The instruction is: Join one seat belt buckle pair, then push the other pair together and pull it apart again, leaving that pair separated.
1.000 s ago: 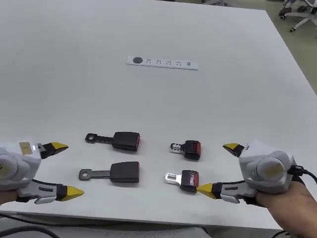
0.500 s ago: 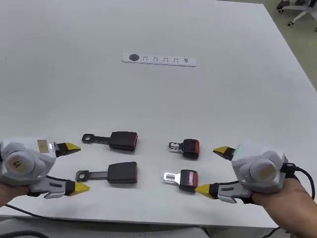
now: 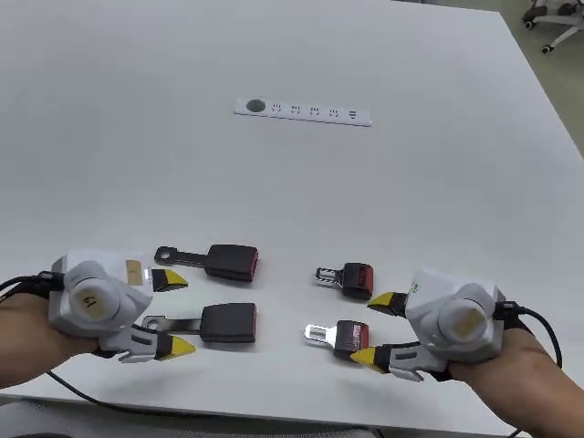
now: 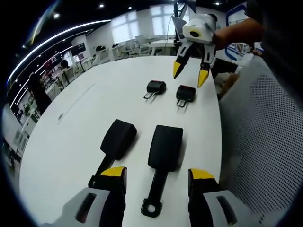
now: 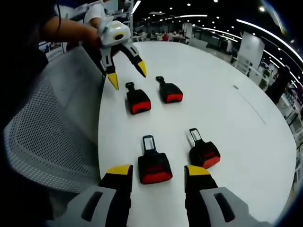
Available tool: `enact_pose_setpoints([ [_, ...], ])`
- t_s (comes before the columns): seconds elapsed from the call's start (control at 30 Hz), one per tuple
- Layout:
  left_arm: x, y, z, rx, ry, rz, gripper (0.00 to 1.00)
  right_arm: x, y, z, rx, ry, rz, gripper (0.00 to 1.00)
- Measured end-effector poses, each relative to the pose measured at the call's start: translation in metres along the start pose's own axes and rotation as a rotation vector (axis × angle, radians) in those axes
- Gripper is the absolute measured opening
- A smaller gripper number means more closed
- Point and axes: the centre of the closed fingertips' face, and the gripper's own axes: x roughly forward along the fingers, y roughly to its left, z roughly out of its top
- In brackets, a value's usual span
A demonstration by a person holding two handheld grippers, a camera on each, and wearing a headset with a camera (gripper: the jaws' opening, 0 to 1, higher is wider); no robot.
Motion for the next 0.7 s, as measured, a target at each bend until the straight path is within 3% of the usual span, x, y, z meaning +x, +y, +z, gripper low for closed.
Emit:
enact_pose_setpoints([
  [0.1, 0.007, 0.000, -0.001, 0.030, 0.028, -0.017, 0.51, 0.004, 0.004, -0.003, -0.005, 0.015, 0.017, 0.40],
  [0.43, 0.029, -0.008, 0.011, 0.073, 0.038, -0.070, 0.47, 0.010, 0.006, -0.015, -0.008, 0.045, 0.035, 0.38],
  [0.57, 0.033, -0.003, 0.007, 0.079, 0.047, -0.089, 0.45, 0.015, 0.006, -0.017, 0.000, 0.042, 0.040, 0.37],
  [0.7, 0.036, -0.013, 0.012, 0.092, 0.050, -0.136, 0.44, 0.021, 0.007, -0.016, -0.013, 0.047, 0.063, 0.34],
])
